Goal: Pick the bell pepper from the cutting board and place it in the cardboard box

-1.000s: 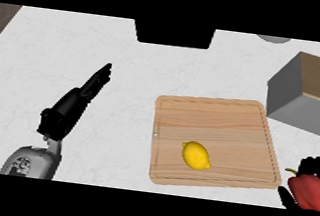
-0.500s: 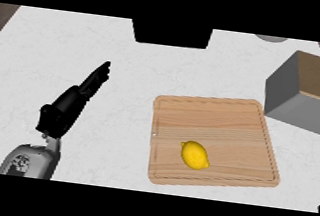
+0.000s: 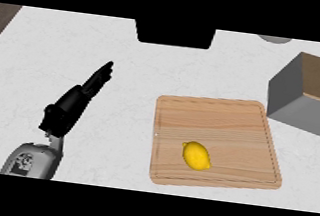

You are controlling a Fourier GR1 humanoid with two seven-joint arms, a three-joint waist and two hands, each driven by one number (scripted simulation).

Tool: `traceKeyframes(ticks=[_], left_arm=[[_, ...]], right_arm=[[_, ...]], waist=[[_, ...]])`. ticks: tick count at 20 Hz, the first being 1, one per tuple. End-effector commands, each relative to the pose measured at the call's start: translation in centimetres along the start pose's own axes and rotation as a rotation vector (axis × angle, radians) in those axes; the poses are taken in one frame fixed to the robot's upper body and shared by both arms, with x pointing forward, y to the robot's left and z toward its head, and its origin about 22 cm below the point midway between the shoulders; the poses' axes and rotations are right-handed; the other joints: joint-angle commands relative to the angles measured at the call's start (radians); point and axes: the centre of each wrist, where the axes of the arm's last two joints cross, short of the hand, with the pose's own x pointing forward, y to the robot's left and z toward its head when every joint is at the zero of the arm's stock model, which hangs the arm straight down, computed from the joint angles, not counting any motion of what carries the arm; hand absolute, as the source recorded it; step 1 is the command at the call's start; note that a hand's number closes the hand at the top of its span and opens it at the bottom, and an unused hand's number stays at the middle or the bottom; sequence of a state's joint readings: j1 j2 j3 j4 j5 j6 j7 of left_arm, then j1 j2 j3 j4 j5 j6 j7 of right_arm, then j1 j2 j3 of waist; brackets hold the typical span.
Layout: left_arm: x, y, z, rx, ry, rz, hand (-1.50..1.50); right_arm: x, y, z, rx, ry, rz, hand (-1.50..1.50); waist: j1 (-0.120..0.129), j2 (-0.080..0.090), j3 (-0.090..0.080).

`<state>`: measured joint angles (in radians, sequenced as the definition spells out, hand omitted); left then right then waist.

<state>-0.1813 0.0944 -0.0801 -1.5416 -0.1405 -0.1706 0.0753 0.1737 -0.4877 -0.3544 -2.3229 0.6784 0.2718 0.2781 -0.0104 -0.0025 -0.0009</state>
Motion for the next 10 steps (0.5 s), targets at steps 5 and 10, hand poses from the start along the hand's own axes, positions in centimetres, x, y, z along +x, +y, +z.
traceKeyframes(ticks=[5,10], left_arm=[[0.3,0.4,-1.0,-0.016,-0.006,-0.001,0.0],[1.2,-1.7,-0.3,-0.004,0.002,0.016,0.0]], right_arm=[[-0.5,-4.3,-6.1,-0.058,0.033,-0.144,1.5],[-0.3,-4.4,-7.6,-0.047,0.03,-0.186,1.5]], waist=[[0.017,0.004,0.0],[0.013,0.002,0.001]])
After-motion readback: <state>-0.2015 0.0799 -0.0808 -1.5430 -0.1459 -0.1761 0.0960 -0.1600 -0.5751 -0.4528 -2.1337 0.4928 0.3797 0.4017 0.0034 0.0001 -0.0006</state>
